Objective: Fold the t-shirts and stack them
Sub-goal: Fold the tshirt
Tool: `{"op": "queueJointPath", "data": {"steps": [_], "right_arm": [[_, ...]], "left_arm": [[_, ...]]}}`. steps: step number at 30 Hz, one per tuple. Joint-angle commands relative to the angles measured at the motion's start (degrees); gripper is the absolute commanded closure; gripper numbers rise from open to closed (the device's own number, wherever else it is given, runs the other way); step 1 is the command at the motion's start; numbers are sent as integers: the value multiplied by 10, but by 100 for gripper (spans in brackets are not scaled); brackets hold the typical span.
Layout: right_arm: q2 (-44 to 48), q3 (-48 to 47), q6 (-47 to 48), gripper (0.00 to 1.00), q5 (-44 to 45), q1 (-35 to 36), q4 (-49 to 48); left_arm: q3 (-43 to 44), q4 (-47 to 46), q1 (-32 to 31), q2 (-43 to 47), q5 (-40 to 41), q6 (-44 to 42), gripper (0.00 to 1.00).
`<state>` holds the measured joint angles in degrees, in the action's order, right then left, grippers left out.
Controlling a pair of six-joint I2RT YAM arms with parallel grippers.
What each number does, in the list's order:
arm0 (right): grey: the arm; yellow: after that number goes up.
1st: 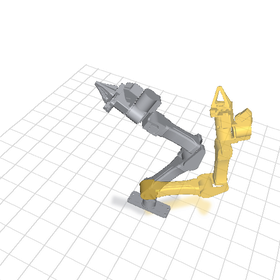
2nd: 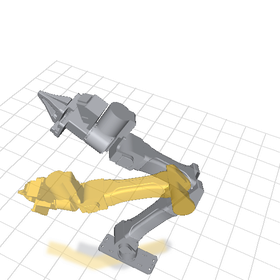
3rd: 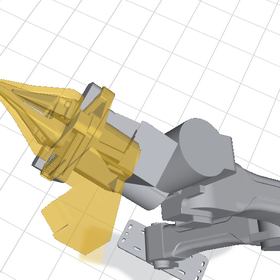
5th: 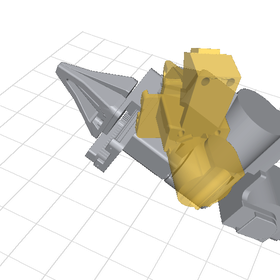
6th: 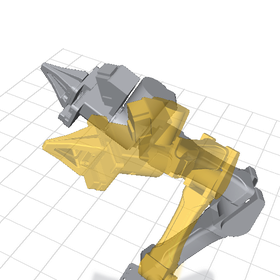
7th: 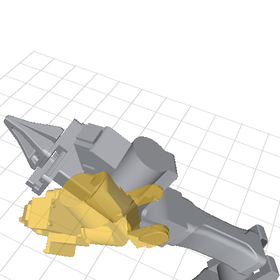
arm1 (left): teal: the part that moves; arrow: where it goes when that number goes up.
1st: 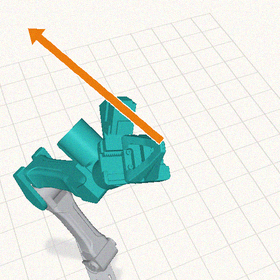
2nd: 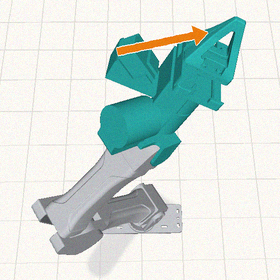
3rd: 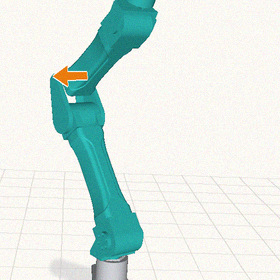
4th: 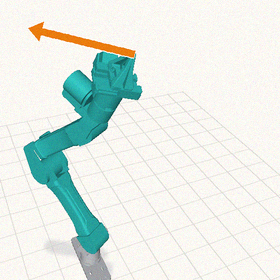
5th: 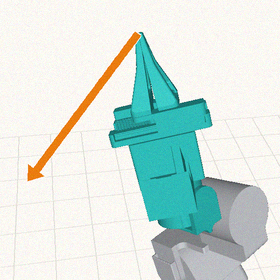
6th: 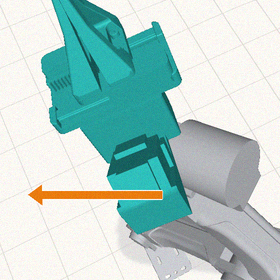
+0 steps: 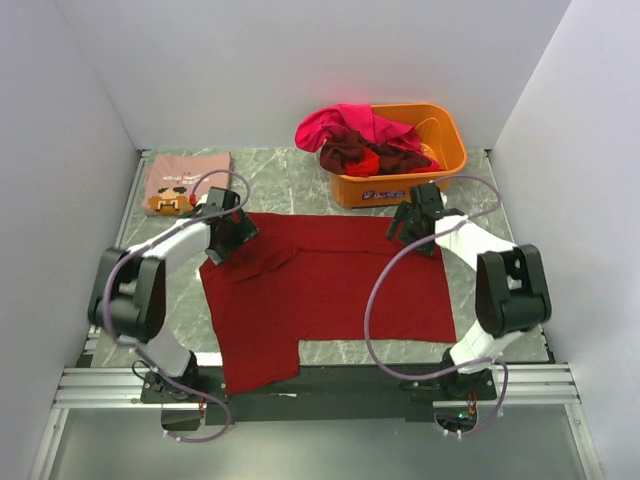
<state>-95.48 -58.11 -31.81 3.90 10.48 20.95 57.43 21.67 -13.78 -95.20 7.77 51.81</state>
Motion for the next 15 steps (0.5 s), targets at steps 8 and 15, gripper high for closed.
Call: {"op": "queueJointPath", "data": {"steps": [8, 15], "right_arm": [[165, 82, 18, 14, -34, -4, 8], [209, 99, 28, 13, -37, -4, 6]], "left_arm": [[-134, 221, -97, 301, 2, 89, 1], [-258, 305, -221, 443, -72, 201, 1]]}}
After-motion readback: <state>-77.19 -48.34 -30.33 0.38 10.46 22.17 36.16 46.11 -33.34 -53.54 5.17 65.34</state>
